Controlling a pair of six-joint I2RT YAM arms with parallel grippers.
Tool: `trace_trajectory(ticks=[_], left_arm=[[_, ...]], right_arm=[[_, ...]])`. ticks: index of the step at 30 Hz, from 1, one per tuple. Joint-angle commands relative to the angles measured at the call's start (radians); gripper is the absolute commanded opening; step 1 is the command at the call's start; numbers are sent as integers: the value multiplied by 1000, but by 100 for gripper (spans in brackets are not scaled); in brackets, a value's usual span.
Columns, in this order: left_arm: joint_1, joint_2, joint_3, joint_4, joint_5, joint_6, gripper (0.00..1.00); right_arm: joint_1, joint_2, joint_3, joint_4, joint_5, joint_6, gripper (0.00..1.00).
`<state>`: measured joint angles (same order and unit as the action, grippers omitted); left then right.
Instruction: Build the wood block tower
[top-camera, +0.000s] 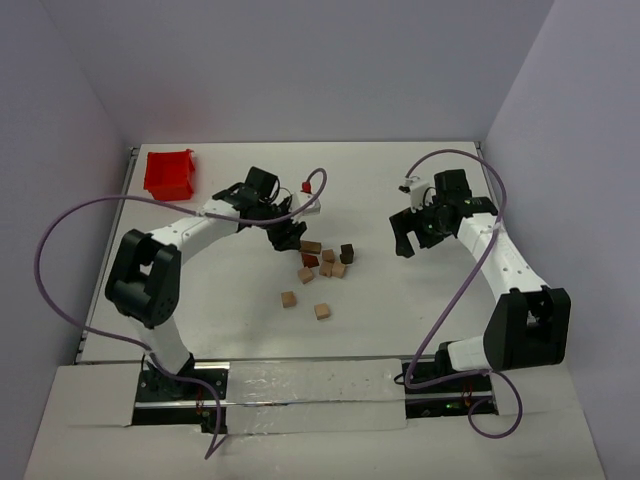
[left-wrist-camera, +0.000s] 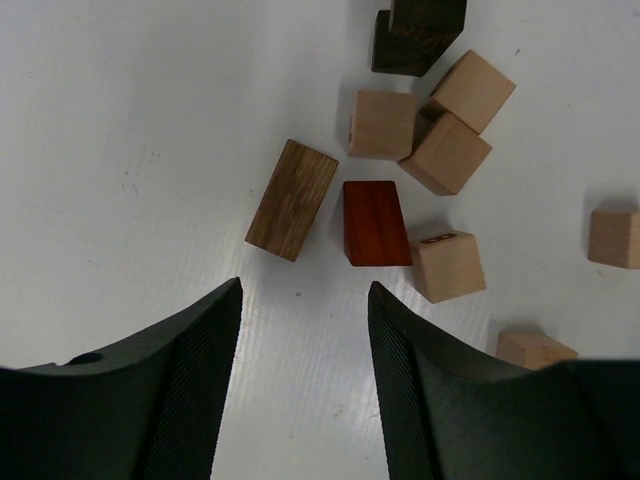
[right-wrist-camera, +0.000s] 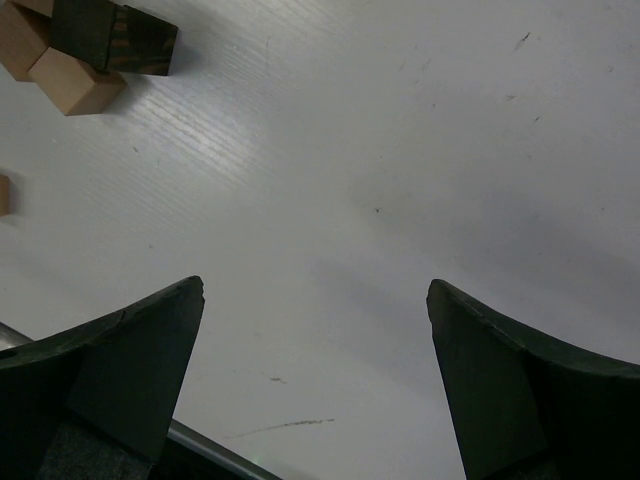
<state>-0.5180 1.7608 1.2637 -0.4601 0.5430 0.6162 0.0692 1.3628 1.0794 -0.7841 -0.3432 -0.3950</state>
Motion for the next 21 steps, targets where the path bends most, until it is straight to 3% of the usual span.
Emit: trace_trajectory(ticks=[1,21], left_arm=[[-7,80,95,-12,19,89,59],[-59,291,264,-170,-2,301,57]], right_arm=[[-2,28,31,39,23,10,100],[-23,97,105,5,65,-28,100]])
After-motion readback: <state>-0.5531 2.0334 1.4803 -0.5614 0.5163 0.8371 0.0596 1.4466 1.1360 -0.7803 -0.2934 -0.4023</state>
